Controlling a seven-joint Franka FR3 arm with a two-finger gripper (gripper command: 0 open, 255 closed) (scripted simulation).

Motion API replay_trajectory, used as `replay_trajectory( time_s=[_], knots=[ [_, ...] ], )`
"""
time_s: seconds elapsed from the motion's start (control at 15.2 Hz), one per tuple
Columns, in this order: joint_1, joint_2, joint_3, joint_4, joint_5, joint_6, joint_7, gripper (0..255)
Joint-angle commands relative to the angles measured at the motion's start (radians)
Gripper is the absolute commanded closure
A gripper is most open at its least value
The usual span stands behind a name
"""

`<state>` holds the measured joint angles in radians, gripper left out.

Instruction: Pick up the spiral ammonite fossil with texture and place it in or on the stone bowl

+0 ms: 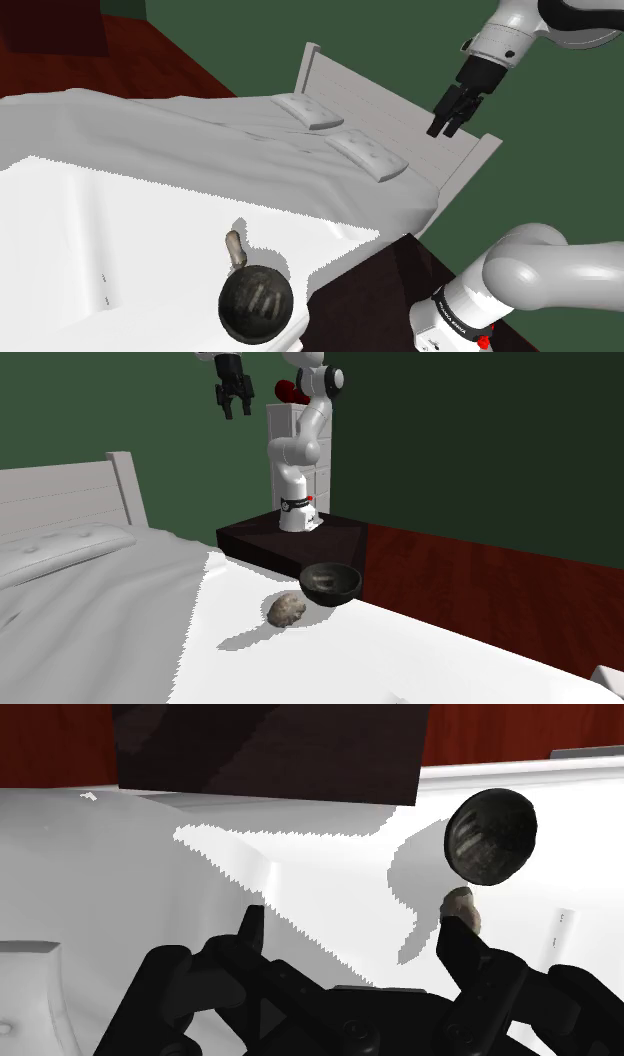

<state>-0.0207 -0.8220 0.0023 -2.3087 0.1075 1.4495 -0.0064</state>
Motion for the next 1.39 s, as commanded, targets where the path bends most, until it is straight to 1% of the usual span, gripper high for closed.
replay_trajectory(
  time_s=[0.0,0.33,0.66,0.99,1.32],
  knots=[
    [0.000,0.000,0.000,0.000,0.000,0.000,0.000,0],
    [0.027,0.066,0.089,-0.069,0.046,0.133,0.062,0],
    [0.052,0.166,0.178,-0.106,0.083,0.271,0.124,0],
    [0.072,0.300,0.267,-0.112,0.102,0.408,0.189,0],
    [0.082,0.462,0.353,-0.085,0.092,0.539,0.265,0]
  ],
)
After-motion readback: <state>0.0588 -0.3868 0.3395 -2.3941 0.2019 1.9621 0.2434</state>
